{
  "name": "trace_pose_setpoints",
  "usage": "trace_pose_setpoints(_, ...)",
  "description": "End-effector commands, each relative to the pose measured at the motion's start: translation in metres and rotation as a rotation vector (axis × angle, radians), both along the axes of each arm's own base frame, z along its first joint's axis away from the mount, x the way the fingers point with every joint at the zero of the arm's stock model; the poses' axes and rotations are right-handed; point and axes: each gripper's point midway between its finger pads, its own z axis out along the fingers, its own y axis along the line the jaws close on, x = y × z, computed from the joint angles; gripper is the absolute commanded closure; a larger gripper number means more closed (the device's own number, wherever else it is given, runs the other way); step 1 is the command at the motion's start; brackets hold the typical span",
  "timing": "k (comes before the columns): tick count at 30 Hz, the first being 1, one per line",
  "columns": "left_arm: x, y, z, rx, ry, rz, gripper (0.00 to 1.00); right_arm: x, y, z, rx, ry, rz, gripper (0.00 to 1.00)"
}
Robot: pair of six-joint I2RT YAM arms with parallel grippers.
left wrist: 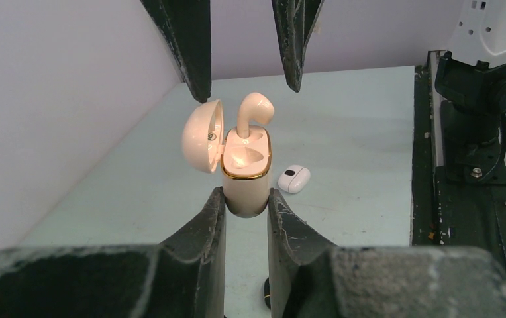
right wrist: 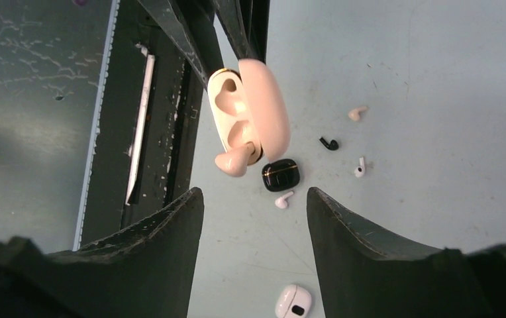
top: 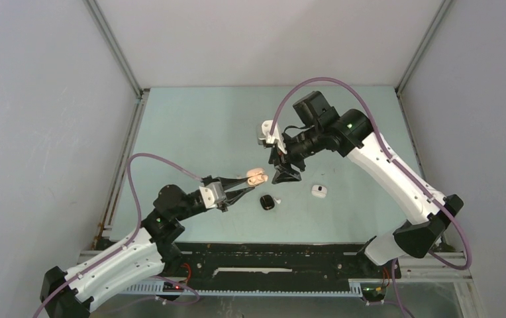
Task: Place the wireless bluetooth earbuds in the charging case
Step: Adjust the right earbud in the right side groove of the charging case.
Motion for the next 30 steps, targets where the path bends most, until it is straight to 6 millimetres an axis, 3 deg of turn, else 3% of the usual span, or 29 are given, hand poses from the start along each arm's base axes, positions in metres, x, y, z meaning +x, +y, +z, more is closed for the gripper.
trace_pose_setpoints(1,-0.007,-0.002,0.036,-0.06,-0.052,-0.031,1.0,-0.004,0.017,0.018,0.075,0.013,0.026,0.38)
trace_pose_setpoints(14,-0.011,-0.005,0.036,-0.059,-0.045,-0.054,1.0,0.005,0.027,0.006,0.037,-0.019,0.004,0.38)
trace_pose_setpoints(24,-0.01,-0.005,0.035,-0.054,-0.037,-0.053,1.0,0.004,0.031,0.009,0.039,-0.032,0.006,0.38)
trace_pose_setpoints(30,-0.01,-0.006,0.033,-0.052,-0.023,-0.056,1.0,-0.003,0.02,0.014,0.032,-0.057,0.048,0.37)
